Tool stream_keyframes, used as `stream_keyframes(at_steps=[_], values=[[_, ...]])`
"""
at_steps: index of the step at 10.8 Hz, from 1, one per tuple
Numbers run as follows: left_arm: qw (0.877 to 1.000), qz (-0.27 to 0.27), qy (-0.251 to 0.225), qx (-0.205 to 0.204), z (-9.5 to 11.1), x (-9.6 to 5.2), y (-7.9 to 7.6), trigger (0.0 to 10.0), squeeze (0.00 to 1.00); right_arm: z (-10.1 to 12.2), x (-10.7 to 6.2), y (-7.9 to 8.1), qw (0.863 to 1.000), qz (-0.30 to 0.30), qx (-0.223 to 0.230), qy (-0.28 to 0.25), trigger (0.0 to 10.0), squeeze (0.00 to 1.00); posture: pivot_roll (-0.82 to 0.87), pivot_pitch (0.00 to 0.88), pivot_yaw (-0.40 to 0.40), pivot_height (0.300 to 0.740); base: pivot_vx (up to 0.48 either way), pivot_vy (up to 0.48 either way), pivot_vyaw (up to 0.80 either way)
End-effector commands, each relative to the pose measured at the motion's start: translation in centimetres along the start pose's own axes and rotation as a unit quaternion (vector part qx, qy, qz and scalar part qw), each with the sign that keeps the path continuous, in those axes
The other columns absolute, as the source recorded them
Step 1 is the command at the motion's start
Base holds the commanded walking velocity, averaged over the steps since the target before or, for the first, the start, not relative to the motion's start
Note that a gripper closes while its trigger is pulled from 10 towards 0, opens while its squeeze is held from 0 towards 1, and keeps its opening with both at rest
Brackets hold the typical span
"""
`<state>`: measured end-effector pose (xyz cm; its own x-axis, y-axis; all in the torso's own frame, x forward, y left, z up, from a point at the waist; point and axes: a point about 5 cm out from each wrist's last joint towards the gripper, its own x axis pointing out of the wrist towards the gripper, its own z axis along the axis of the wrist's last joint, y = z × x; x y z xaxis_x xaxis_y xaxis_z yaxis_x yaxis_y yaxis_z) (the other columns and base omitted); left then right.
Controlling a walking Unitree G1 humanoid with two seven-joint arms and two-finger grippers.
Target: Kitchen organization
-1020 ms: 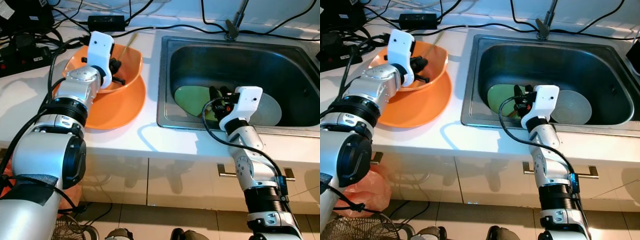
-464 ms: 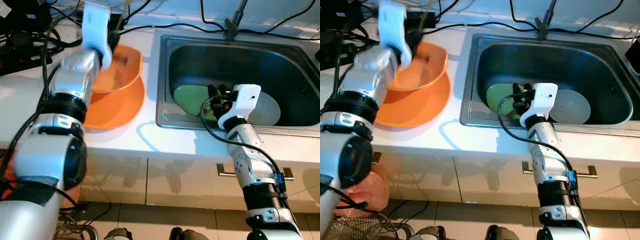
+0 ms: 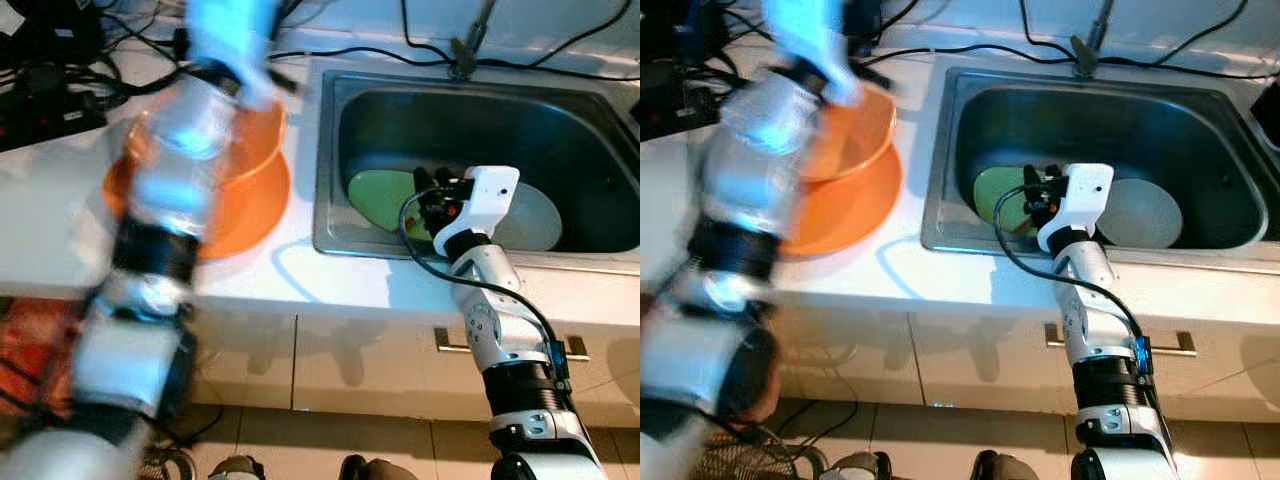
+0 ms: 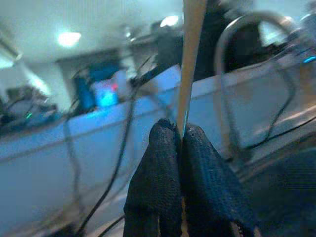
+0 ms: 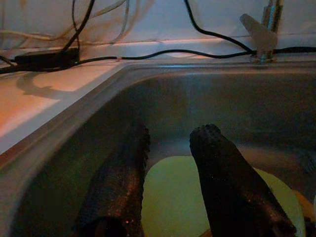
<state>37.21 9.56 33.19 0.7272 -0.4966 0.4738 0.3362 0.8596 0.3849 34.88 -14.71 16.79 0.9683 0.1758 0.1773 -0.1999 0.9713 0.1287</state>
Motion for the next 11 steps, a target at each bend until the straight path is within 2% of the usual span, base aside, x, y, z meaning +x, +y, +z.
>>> stream_keyframes(at_steps=[1, 2, 3, 5, 7, 11], values=[[0.999, -0.022, -0.028, 0.003, 1.2, 0.1, -1.1, 10.0, 0.0, -0.5, 0.0, -0.3, 1.0, -0.006, 0.008, 0.01, 10.0, 0.0, 0.04, 0.117, -0.031, 0.74, 0.0, 0.0, 0.0], [0.997, -0.053, -0.052, -0.021, 1.8, 0.0, -3.9, 10.0, 0.0, -0.5, 0.0, -0.4, 1.0, -0.011, 0.007, 0.008, 10.0, 0.0, 0.03, 0.113, -0.025, 0.74, 0.0, 0.0, 0.0], [0.995, -0.065, -0.062, -0.043, 2.1, -0.2, -5.7, 10.0, 0.0, -0.4, 0.0, -0.6, 1.0, -0.015, 0.007, 0.005, 10.0, 0.0, 0.04, 0.111, -0.022, 0.74, 0.0, 0.0, 0.0], [0.994, -0.06, -0.067, -0.061, 2.2, -0.6, -7.5, 10.0, 0.0, -0.3, 0.2, -0.7, 1.0, -0.018, 0.007, 0.003, 10.0, 0.0, 0.04, 0.109, -0.018, 0.74, 0.0, 0.0, 0.0], [0.994, -0.031, -0.063, -0.082, 1.4, -1.2, -8.9, 10.0, 0.0, -0.3, 0.2, -0.9, 1.0, -0.022, 0.007, 0.0, 10.0, 0.0, 0.04, 0.11, -0.017, 0.74, 0.0, 0.0, 0.0], [0.996, -0.007, -0.012, -0.092, -1.8, -2.5, -9.7, 10.0, 0.0, -0.3, 0.1, -1.7, 0.999, -0.033, 0.001, 0.002, 10.0, 0.0, 0.04, 0.116, -0.014, 0.74, 0.0, 0.0, 0.0]])
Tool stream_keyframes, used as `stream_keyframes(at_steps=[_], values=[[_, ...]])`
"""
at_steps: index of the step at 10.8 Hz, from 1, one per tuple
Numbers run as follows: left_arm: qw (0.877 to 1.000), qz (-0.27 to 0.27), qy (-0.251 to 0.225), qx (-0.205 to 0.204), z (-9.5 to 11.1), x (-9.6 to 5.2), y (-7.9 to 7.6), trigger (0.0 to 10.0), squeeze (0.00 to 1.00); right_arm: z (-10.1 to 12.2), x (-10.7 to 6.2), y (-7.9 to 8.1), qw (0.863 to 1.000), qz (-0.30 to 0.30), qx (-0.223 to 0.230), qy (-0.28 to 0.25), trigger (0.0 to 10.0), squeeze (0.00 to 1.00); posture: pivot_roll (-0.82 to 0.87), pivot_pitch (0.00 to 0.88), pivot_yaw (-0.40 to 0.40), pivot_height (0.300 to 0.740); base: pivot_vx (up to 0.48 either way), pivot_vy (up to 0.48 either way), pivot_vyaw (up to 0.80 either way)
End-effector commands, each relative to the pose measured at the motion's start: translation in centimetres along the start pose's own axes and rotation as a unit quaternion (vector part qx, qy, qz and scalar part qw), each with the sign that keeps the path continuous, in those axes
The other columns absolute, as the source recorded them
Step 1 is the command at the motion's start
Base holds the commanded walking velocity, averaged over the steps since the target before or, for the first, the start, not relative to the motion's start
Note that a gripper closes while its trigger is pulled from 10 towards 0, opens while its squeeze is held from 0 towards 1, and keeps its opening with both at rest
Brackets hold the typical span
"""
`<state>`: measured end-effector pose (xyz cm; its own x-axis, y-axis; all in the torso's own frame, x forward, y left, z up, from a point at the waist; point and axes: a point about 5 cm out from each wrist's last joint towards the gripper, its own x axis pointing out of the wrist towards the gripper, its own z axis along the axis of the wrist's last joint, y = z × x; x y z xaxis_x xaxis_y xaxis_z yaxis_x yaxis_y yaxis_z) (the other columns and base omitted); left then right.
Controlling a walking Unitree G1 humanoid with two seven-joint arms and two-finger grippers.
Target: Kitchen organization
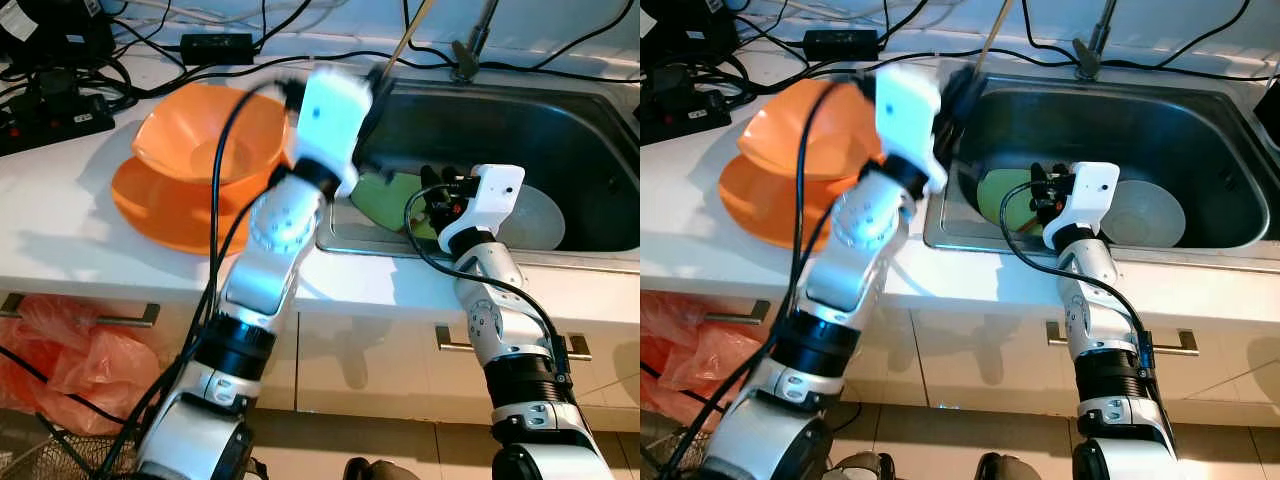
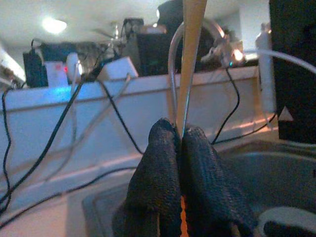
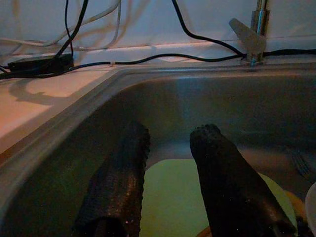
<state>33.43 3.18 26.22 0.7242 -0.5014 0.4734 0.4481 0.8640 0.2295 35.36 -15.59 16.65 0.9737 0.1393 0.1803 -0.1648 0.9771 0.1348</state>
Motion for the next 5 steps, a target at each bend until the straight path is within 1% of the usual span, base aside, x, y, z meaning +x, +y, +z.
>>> stream_keyframes(at_steps=[1, 3, 4, 5], values=[[1.0, 0.0, 0.0, 0.007, -0.3, -0.1, -0.4, 10.0, 0.0, -0.3, -0.2, -0.8, 1.0, -0.017, 0.0, 0.007, 10.0, 0.0, 0.04, 0.116, -0.014, 0.74, 0.0, 0.0, 0.0], [1.0, 0.006, 0.017, 0.005, -1.8, -0.9, -0.7, 10.0, 0.0, -0.4, -0.2, -0.9, 1.0, -0.018, -0.001, 0.007, 10.0, 0.0, 0.03, 0.107, -0.011, 0.74, 0.0, 0.0, 0.0], [1.0, 0.009, 0.019, 0.004, -2.2, -1.1, -0.7, 10.0, 0.0, -0.3, -0.1, -0.8, 1.0, -0.017, -0.001, 0.004, 10.0, 0.0, 0.03, 0.097, -0.009, 0.74, 0.0, 0.0, 0.0], [1.0, 0.015, 0.027, 0.007, -2.8, -1.3, -0.4, 10.0, 0.0, 0.0, 0.1, -0.7, 1.0, -0.016, 0.001, -0.003, 10.0, 0.0, 0.02, 0.08, -0.008, 0.74, 0.0, 0.0, 0.0]])
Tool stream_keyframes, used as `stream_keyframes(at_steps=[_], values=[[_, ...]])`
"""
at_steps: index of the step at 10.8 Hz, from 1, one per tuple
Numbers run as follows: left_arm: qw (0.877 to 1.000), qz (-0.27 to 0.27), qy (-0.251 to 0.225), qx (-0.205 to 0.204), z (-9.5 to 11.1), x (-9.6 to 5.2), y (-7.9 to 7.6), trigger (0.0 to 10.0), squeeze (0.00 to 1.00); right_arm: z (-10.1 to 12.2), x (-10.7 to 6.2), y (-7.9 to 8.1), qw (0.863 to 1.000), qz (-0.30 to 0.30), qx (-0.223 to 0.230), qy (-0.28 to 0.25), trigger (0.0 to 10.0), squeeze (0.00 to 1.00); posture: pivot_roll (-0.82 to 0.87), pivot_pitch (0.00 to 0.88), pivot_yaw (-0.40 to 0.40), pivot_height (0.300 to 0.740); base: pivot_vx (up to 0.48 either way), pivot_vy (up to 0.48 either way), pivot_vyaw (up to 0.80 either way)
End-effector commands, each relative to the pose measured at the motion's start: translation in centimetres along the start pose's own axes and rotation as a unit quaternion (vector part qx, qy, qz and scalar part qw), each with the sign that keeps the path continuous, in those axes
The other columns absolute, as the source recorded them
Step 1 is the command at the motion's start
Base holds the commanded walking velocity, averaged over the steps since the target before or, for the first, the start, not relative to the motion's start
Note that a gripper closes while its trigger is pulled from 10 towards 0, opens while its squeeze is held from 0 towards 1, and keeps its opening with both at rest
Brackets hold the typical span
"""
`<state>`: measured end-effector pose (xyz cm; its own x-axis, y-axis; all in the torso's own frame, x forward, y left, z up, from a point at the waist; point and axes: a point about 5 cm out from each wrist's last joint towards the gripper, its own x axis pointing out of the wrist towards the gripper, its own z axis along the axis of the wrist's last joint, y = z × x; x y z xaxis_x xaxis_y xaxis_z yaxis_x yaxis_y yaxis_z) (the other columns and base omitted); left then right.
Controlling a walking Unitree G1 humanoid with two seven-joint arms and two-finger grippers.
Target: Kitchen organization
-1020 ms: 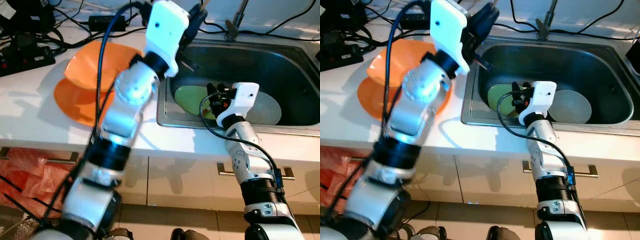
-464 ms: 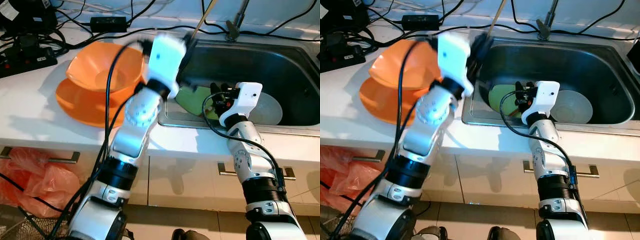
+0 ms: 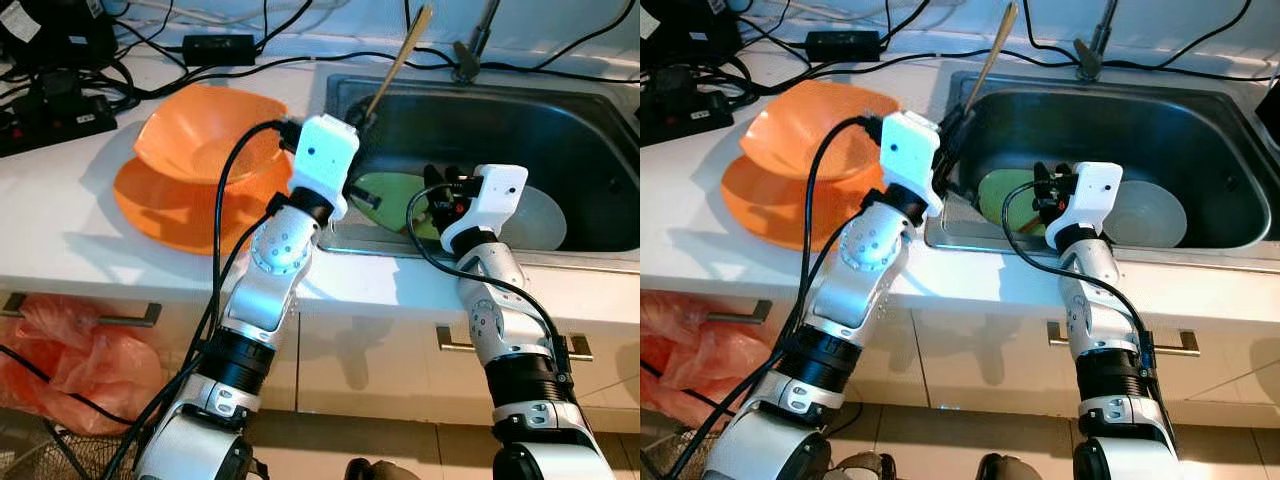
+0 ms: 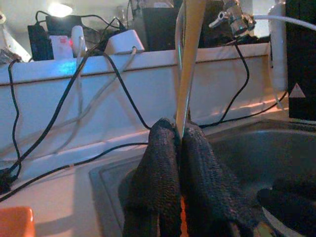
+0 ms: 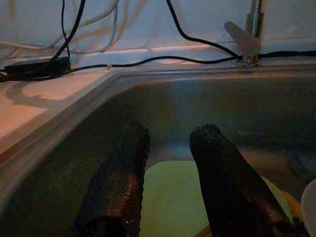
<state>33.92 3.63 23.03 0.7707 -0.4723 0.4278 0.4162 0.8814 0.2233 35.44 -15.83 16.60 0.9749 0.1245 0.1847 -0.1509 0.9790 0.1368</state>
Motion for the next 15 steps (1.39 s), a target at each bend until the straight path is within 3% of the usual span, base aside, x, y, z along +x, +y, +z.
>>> stream_keyframes(at_steps=[1, 7, 8, 9, 11, 12, 13, 14, 15], values=[[1.0, 0.006, 0.007, 0.004, -0.7, -0.3, 0.1, 10.0, 0.0, 0.4, 0.3, -0.2, 1.0, -0.006, 0.002, -0.008, 10.0, 0.0, 0.02, 0.055, -0.009, 0.74, 0.0, 0.0, 0.0], [0.999, 0.02, 0.028, 0.025, -2.4, -0.8, 1.0, 10.0, 0.0, 0.9, 1.3, 0.4, 1.0, 0.004, 0.004, -0.016, 10.0, 0.0, 0.03, 0.021, -0.02, 0.74, 0.0, 0.0, 0.0], [0.999, 0.021, 0.029, 0.026, -2.5, -0.8, 1.0, 10.0, 0.0, 0.7, 1.3, 0.5, 1.0, 0.007, 0.009, -0.014, 10.0, 0.07, 0.03, 0.025, -0.021, 0.74, 0.0, 0.0, 0.0], [0.999, 0.023, 0.032, 0.028, -2.7, -0.8, 1.0, 10.0, 0.0, 0.5, 1.3, 0.4, 1.0, 0.001, 0.014, -0.006, 10.0, 1.0, 0.03, 0.029, -0.023, 0.74, 0.0, 0.0, 0.0], [0.999, 0.021, 0.035, 0.028, -3.0, -0.9, 0.8, 10.0, 0.0, 1.1, 1.5, 0.6, 1.0, 0.004, 0.017, -0.011, 10.0, 1.0, 0.04, 0.039, -0.024, 0.74, 0.0, 0.0, 0.0], [0.999, 0.02, 0.036, 0.027, -3.0, -0.9, 0.6, 10.0, 0.0, 1.7, 1.7, 0.6, 1.0, 0.003, 0.021, -0.015, 10.0, 0.64, 0.03, 0.043, -0.023, 0.74, 0.0, 0.0, 0.0], [0.999, 0.017, 0.039, 0.026, -3.1, -0.9, 0.4, 10.0, 0.0, 2.6, 1.9, 0.7, 0.999, 0.006, 0.038, -0.021, 10.0, 0.0, 0.03, 0.043, -0.023, 0.74, 0.0, 0.0, 0.0], [0.999, 0.011, 0.042, 0.024, -3.2, -0.9, 0.1, 10.0, 0.0, 4.6, 2.2, 1.1, 0.994, 0.014, 0.102, -0.047, 10.0, 0.0, 0.03, 0.049, -0.019, 0.74, 0.0, 0.0, 0.0], [0.999, 0.01, 0.042, 0.023, -3.3, -0.9, 0.0, 10.0, 0.0, 5.3, 2.2, 1.3, 0.991, 0.022, 0.124, -0.052, 10.0, 0.0, 0.02, 0.052, -0.019, 0.74, 0.0, 0.0, 0.0]])
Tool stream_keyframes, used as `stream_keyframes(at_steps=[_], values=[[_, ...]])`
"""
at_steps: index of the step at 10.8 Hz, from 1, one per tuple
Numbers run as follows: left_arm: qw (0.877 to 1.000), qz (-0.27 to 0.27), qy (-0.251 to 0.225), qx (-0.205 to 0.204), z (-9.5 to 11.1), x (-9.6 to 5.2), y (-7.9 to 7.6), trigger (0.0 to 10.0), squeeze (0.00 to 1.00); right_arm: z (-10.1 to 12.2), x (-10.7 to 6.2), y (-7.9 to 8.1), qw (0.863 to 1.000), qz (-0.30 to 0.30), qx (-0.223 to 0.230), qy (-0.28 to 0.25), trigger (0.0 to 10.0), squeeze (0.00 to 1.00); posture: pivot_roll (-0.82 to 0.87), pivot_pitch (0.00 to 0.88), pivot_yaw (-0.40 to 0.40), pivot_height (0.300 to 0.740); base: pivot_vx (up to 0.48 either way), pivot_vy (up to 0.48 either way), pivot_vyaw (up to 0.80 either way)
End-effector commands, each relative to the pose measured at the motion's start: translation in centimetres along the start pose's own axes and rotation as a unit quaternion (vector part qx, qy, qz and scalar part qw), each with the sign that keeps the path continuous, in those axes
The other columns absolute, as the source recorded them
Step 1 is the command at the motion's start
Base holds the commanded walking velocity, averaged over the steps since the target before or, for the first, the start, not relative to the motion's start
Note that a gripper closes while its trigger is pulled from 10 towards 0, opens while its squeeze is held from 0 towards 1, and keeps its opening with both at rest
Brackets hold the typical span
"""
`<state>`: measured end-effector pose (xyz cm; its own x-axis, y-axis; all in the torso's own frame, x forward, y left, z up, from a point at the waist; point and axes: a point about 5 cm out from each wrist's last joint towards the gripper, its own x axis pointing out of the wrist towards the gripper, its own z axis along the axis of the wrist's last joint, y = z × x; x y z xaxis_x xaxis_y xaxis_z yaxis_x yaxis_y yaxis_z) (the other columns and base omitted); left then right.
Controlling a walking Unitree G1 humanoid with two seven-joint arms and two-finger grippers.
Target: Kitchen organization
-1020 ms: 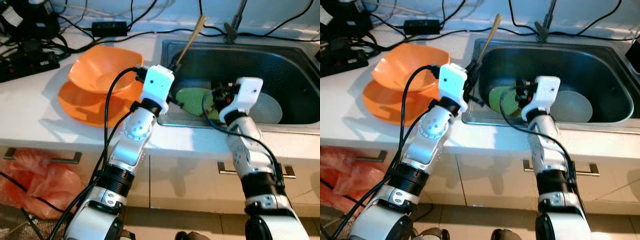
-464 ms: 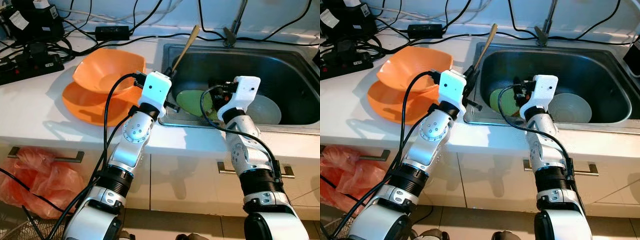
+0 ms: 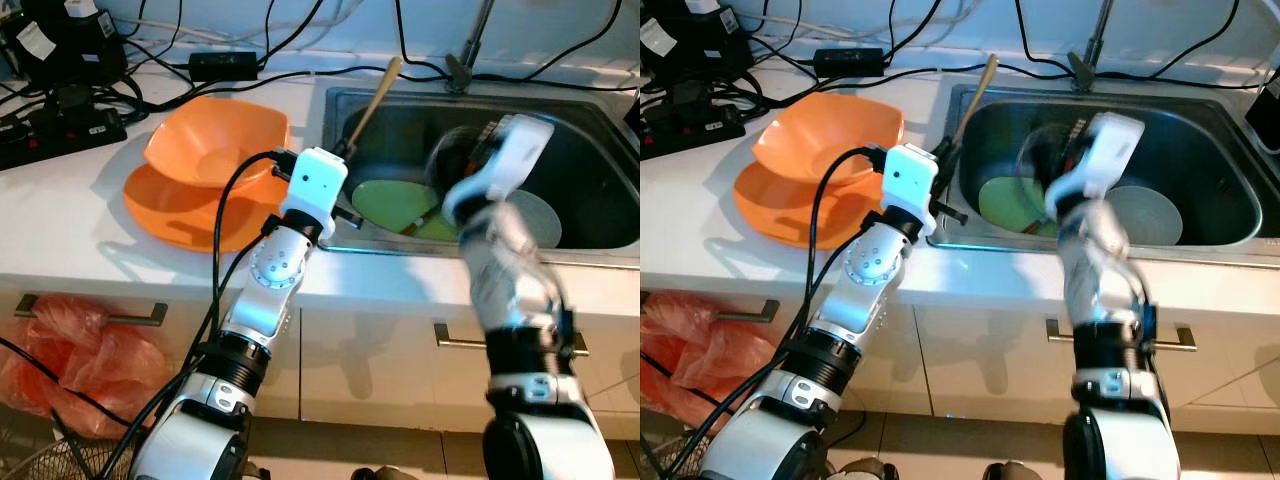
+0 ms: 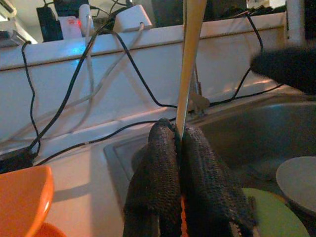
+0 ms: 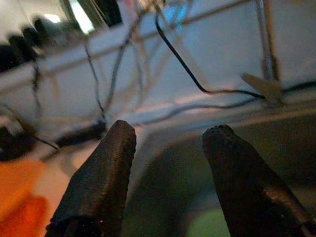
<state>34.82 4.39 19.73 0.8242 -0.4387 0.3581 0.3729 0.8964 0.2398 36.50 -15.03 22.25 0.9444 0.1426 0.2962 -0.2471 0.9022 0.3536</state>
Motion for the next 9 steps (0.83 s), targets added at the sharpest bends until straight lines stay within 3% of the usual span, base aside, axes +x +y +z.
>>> stream_keyframes(at_steps=[1, 3, 6, 8, 9], values=[[1.0, -0.009, -0.002, 0.005, 0.1, 0.2, -0.4, 10.0, 0.0, 0.8, 0.2, 0.5, 0.999, 0.009, 0.037, -0.007, 10.0, 0.0, 0.02, 0.054, -0.018, 0.74, 0.0, 0.0, 0.0], [1.0, -0.011, -0.001, 0.004, 0.1, 0.2, -0.5, 10.0, 0.0, 0.6, -0.1, 1.6, 0.992, 0.05, 0.119, 0.013, 10.0, 0.0, 0.03, 0.059, -0.018, 0.74, 0.0, 0.0, 0.0], [1.0, -0.012, 0.002, 0.003, 0.0, 0.2, -0.5, 10.0, 0.0, 0.0, -0.5, 2.6, 0.984, 0.082, 0.151, 0.038, 10.0, 0.0, 0.03, 0.06, -0.019, 0.74, 0.0, 0.0, 0.0], [1.0, -0.011, 0.003, 0.0, -0.1, 0.2, -0.5, 10.0, 0.0, 0.4, -0.9, 3.0, 0.973, 0.108, 0.201, 0.032, 10.0, 0.0, 0.03, 0.061, -0.016, 0.74, 0.0, 0.0, 0.0], [1.0, -0.01, 0.003, -0.001, 0.0, 0.2, -0.5, 10.0, 0.0, 0.4, -1.0, 3.1, 0.973, 0.115, 0.199, 0.033, 10.0, 0.0, 0.03, 0.061, -0.017, 0.74, 0.0, 0.0, 0.0]])
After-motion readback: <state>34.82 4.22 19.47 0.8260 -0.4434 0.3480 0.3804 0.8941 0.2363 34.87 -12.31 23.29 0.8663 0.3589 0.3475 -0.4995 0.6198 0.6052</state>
